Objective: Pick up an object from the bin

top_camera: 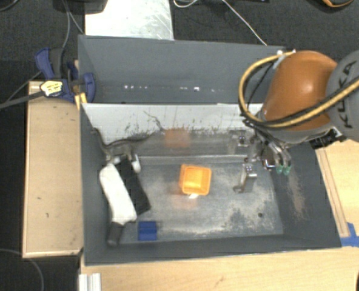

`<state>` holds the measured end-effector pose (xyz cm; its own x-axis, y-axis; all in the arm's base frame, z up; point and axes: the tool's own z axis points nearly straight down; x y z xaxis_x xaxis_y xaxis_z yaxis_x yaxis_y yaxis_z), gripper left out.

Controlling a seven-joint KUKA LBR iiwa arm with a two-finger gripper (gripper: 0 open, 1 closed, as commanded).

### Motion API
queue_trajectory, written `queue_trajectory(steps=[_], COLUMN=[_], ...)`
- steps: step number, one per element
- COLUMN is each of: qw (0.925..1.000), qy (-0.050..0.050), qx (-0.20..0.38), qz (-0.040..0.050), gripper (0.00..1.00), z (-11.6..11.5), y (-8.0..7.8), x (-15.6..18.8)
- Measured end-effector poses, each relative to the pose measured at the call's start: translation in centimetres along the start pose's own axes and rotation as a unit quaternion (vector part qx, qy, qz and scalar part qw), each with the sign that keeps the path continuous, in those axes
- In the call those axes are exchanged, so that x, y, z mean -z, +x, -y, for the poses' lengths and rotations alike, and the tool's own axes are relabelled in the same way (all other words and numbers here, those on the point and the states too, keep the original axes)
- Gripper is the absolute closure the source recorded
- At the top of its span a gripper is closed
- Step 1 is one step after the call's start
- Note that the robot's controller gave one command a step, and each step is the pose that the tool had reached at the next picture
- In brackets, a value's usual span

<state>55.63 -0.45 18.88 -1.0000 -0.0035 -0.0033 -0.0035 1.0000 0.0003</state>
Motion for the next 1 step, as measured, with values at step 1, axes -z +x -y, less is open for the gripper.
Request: queue_trajectory(steps=[1], qw=[0.998], qy=[0.0], qx=[0.063], qz=[-0.0007], gripper=[0.0], z=[-2.89], y=[-2.02], x=[-9.35])
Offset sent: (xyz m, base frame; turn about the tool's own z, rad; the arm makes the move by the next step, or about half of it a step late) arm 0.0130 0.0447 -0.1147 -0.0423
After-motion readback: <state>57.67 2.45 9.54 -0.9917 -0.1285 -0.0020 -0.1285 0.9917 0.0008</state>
